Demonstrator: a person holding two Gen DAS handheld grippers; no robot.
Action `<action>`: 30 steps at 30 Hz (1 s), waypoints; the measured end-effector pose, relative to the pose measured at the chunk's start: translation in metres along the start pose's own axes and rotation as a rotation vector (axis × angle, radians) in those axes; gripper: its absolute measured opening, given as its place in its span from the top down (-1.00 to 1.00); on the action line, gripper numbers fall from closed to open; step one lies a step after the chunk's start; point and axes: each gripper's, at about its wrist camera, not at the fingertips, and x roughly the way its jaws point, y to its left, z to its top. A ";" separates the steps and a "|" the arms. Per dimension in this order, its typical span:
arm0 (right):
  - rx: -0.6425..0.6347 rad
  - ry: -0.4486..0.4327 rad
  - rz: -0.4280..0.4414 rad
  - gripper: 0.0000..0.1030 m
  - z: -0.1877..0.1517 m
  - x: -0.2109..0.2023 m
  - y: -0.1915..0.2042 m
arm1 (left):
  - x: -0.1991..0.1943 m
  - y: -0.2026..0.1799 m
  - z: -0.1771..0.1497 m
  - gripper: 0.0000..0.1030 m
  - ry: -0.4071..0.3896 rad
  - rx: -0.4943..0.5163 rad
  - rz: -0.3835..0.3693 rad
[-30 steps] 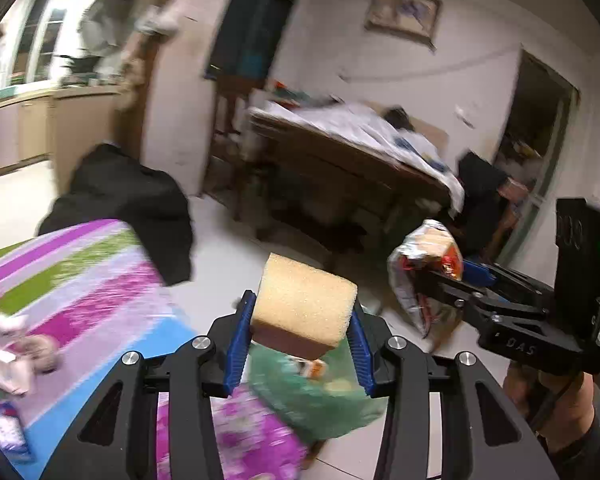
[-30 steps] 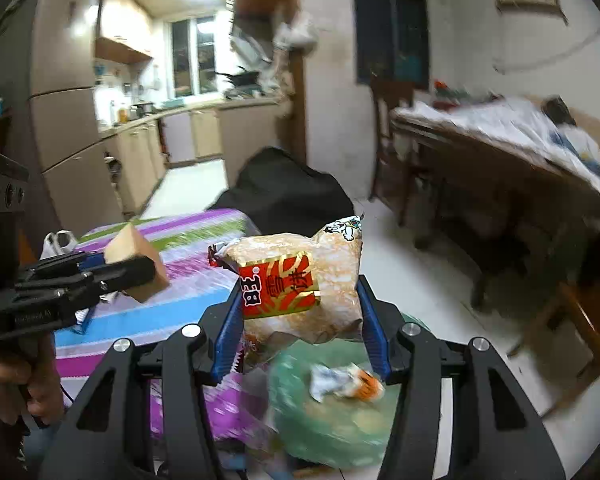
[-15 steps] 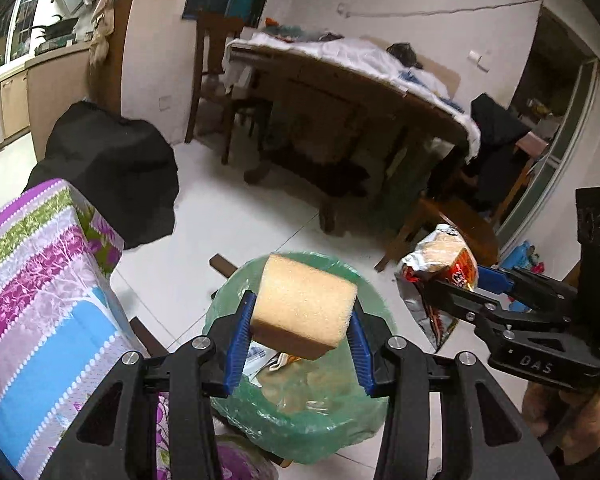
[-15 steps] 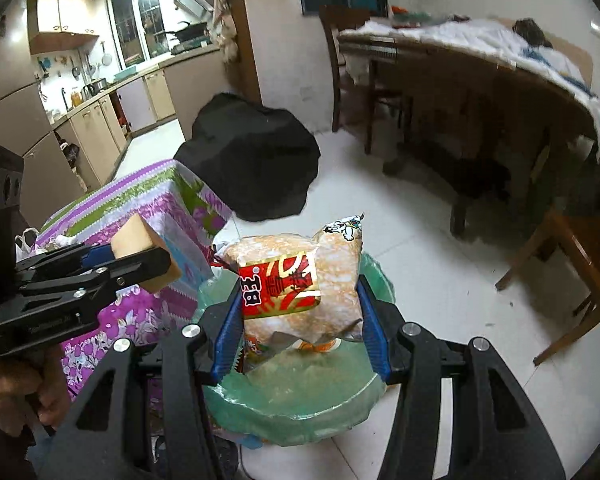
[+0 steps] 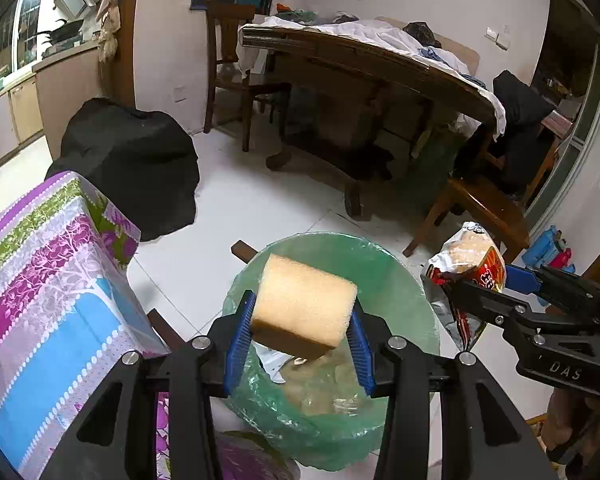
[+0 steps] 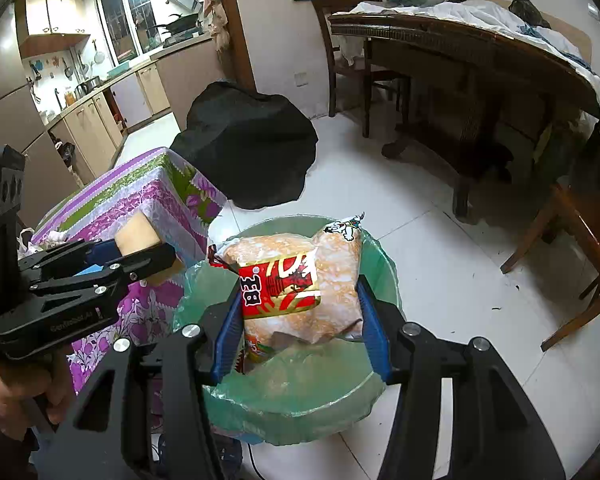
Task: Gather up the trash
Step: 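Open both tools to drop the sponge and bread bag into the bin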
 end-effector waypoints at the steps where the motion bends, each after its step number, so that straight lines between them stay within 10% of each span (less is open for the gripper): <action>1: 0.001 0.001 0.001 0.02 0.001 0.000 -0.001 | -0.001 -0.001 0.000 0.13 -0.001 0.001 0.002; 15: 0.010 0.011 -0.003 -0.04 0.003 0.004 -0.009 | 0.009 -0.004 -0.002 0.09 0.029 0.007 0.018; 30: 0.039 -0.021 -0.021 -0.22 0.000 -0.005 -0.019 | 0.011 0.001 -0.008 -0.73 0.016 0.014 0.091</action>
